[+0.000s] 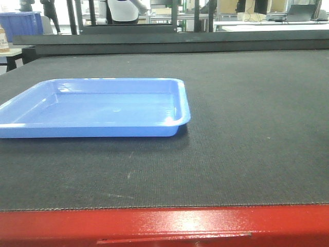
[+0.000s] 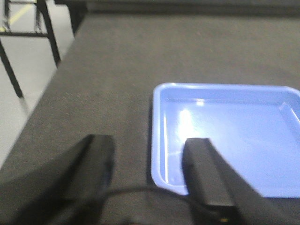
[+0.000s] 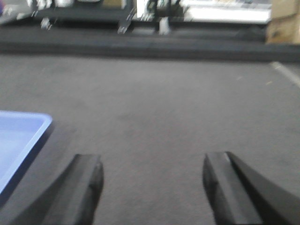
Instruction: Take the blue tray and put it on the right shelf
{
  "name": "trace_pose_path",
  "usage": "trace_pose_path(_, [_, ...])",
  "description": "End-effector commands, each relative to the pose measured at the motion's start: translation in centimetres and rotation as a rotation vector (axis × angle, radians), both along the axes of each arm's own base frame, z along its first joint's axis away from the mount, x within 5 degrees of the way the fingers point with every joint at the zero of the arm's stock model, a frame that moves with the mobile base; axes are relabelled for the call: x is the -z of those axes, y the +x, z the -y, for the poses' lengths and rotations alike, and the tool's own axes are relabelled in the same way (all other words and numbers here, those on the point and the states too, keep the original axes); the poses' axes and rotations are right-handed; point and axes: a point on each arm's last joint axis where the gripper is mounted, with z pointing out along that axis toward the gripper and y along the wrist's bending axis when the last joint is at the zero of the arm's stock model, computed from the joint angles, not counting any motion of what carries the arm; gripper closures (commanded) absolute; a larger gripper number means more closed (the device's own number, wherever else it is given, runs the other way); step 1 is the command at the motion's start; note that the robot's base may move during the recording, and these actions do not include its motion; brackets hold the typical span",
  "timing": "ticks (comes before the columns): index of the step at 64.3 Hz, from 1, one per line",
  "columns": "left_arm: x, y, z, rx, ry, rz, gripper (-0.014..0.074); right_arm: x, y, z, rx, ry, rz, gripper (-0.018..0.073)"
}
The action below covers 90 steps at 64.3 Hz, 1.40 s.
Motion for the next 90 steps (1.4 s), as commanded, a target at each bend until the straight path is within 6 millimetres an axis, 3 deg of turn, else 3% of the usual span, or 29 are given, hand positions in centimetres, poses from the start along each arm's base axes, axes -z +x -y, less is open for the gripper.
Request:
trace_pose_path(1, [-1.6, 1.1, 0.7, 0.038, -0.017, 0.052, 0.0184, -3.0, 1.7, -0.8, -0.057, 0.012, 0.082, -0.0049])
trace_pose_path(13, [-1.8, 3.5, 1.8, 0.088, 0.007, -0.115, 0.0178, -5.4, 5.9, -5.0, -0.293, -0.005, -0.071, -0.0045])
trace_pose_path(24, [-2.3, 6.5, 2.3, 0.088, 0.031, -0.24, 0.0179, -6.6, 10.6, -11.1, -0.485, -0.048, -0.24, -0.0043])
trace_pose_path(38, [-1.8, 11.1, 3.0, 0.08, 0.074, -0.451, 0.0179, -5.9, 16.8, -15.9, -0.476, 0.015, -0.537, -0.0043])
trace_pose_path(48, [-1.7, 14.8, 2.2, 0.025, 0.049, -0.564, 0.0179, -5.1, 20.4, -17.4, -0.358, 0.019, -0.704, -0.0043])
trace_pose_path(62, [-0.9, 19.7, 0.8, 0.012, -0.026, -0.602, 0.0179, -4.0, 24.5, -19.1, -0.224, 0.027, -0.751, -0.0043])
trace_pose_path(78, [3.0, 24.1, 1.3, 0.021, -0.04, -0.696, 0.018, -0.4, 27.5, -20.7, -0.202, 0.003, -0.825, -0.0041])
trace_pose_path(90, [6.1, 26.2, 1.7, 0.026, -0.086, -0.739, 0.0181, 2.6, 29.1, -21.2, -0.168, 0.024, -0.87, -0.0041])
